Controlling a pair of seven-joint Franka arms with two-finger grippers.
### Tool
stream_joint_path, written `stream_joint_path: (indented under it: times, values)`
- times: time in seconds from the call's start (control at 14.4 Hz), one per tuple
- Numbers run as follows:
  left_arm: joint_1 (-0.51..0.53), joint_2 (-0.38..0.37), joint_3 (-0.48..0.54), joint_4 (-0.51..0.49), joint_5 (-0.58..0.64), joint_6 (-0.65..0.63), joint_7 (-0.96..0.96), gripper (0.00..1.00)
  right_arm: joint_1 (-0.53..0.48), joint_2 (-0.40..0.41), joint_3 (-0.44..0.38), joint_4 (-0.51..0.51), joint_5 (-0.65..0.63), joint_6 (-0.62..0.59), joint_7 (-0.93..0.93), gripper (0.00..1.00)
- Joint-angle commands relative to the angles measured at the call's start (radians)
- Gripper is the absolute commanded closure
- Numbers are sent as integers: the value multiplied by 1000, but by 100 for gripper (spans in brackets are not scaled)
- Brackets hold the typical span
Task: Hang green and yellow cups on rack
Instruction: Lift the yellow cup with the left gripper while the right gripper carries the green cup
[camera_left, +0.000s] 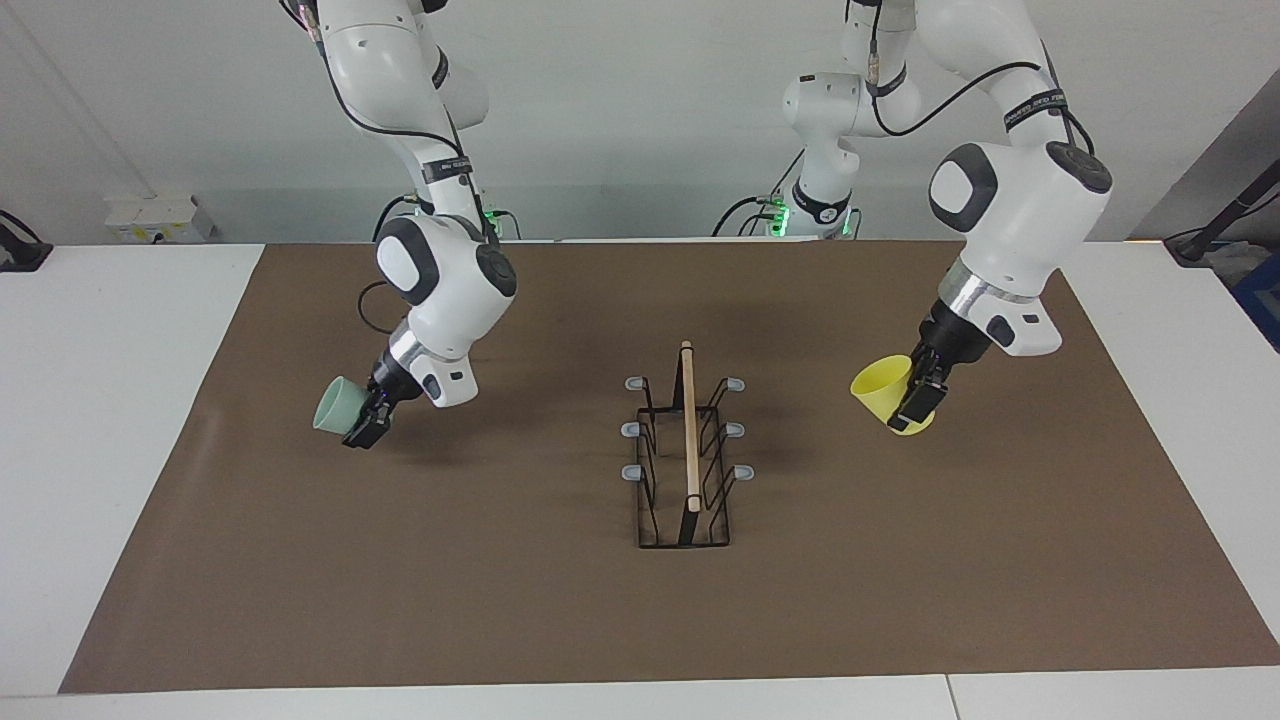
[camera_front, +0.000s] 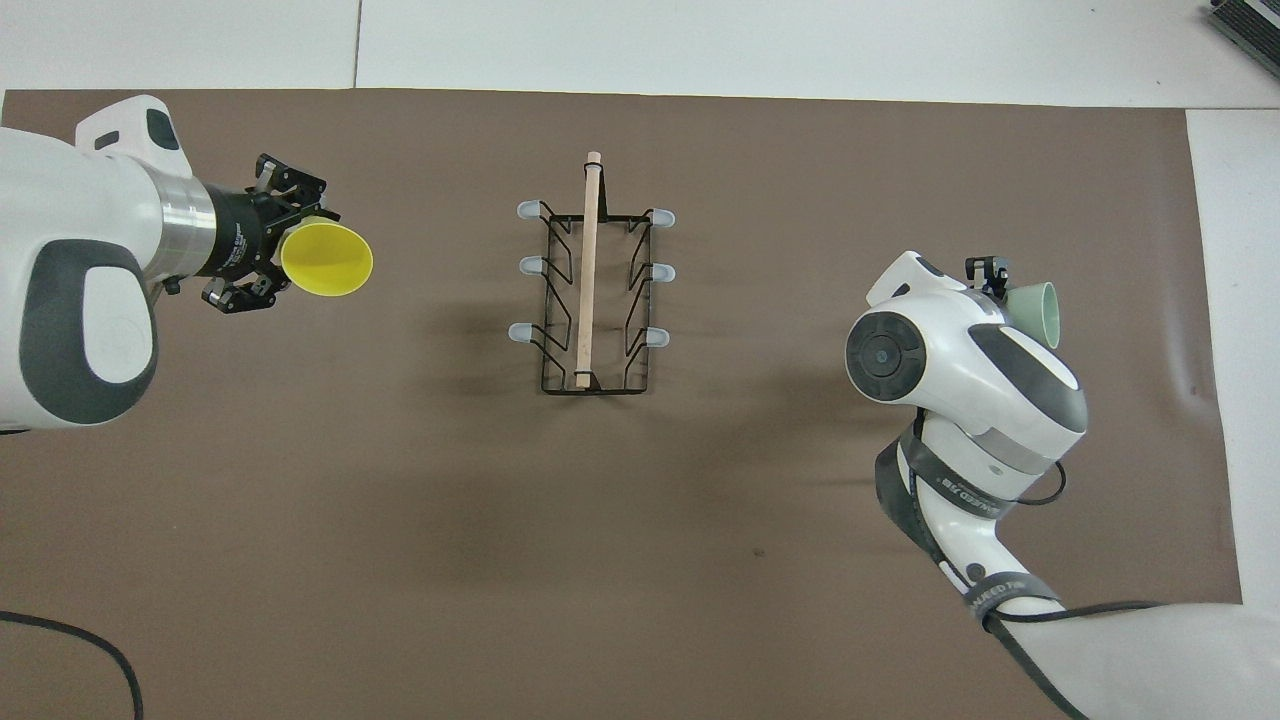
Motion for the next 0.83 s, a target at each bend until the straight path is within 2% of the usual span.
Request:
stream_joint_path:
  times: [0.0, 0.42, 0.69, 0.76]
  values:
    - [-83, -28, 15, -25, 159, 23, -41, 100, -5, -21, 10, 11, 185, 58, -12, 100]
    - [-237, -34, 13, -39, 528, 37, -147, 100, -18, -60, 10, 14, 552, 259, -27, 100]
    - [-316, -37, 13, -72, 696, 85, -248, 100, -7, -114, 27, 14, 817, 364, -70, 100]
    - [-329, -43, 13, -86, 774, 86, -274, 100, -5, -122, 33, 16, 900, 379, -87, 100]
